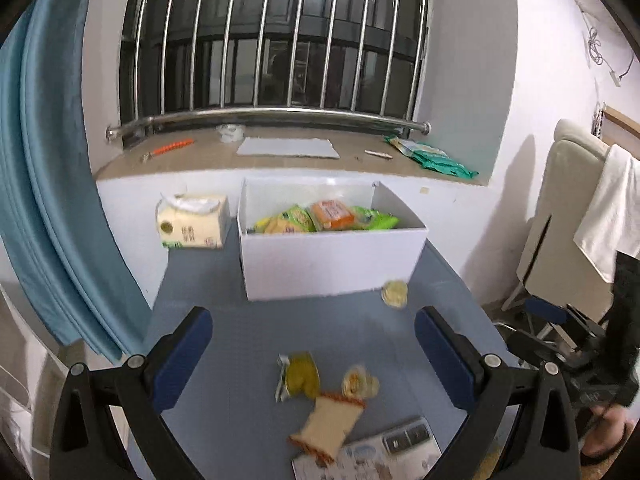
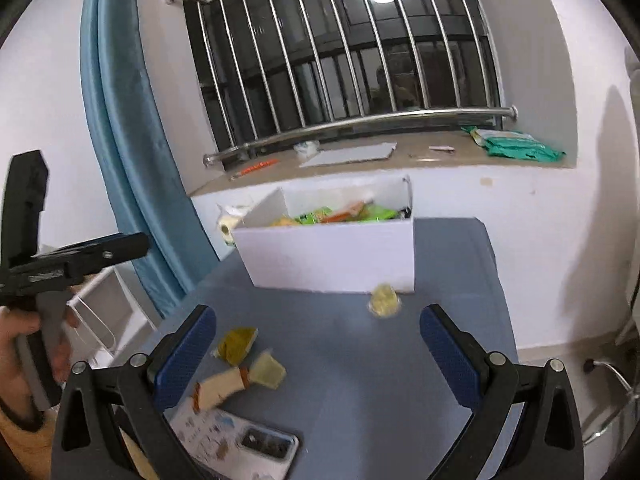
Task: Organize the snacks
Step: 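Grasp the jelly cup with the right tool while the left grasps the yellow bag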
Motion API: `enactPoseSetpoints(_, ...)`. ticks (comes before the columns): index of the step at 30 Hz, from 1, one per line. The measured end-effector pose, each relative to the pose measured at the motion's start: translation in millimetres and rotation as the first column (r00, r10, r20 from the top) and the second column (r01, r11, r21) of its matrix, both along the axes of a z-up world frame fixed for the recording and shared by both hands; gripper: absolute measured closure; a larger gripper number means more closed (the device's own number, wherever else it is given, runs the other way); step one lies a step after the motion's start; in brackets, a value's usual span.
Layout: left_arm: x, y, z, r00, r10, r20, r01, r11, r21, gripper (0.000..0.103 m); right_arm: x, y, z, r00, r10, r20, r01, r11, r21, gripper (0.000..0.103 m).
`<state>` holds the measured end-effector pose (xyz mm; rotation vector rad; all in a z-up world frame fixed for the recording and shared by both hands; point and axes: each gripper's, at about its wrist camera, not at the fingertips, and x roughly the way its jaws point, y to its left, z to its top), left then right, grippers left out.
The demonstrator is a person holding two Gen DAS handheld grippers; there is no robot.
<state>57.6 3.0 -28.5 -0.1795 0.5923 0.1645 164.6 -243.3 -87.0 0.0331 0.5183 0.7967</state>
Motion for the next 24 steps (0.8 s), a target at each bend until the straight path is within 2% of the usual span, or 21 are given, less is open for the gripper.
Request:
enactPoseSetpoints(5, -15, 3, -18, 1.0, 0.008, -0.014, -0.008, 1.0, -0.022, 0.0, 7, 8, -14, 1.0, -0.005, -0.009, 0.004, 0.998, -0.056, 0.0)
enactPoseSetpoints(11, -29, 8, -36, 0.999, 0.008, -0.041, -0.01, 0.999, -0.035, 0.0, 36, 33, -39, 0.999, -0.012, -0.042, 0.007, 0.992, -0.13, 0.0)
enactPoseSetpoints(16, -41, 13, -53, 0.998, 0.004, -0.068, -0.008, 0.998, -0.064, 0.0, 80, 60, -66, 0.998, -0.037, -0.058, 0.024, 0.979, -0.2, 0.0)
enactPoseSetpoints(23, -43, 24, -78, 0.994, 0.009, -0.111, -0.021, 0.994, -0.104, 0.0, 151, 90, -93, 0.985, -0.077, -0.152, 0.039, 0.97, -0.239, 0.0)
enactPoseSetpoints(24, -42, 25, -81, 0.993, 0.01, -0.116, -0.023, 0.994, -0.109, 0.0, 158, 94, -97, 0.984, -0.082, -0.16, 0.04, 0.968, -0.249, 0.002)
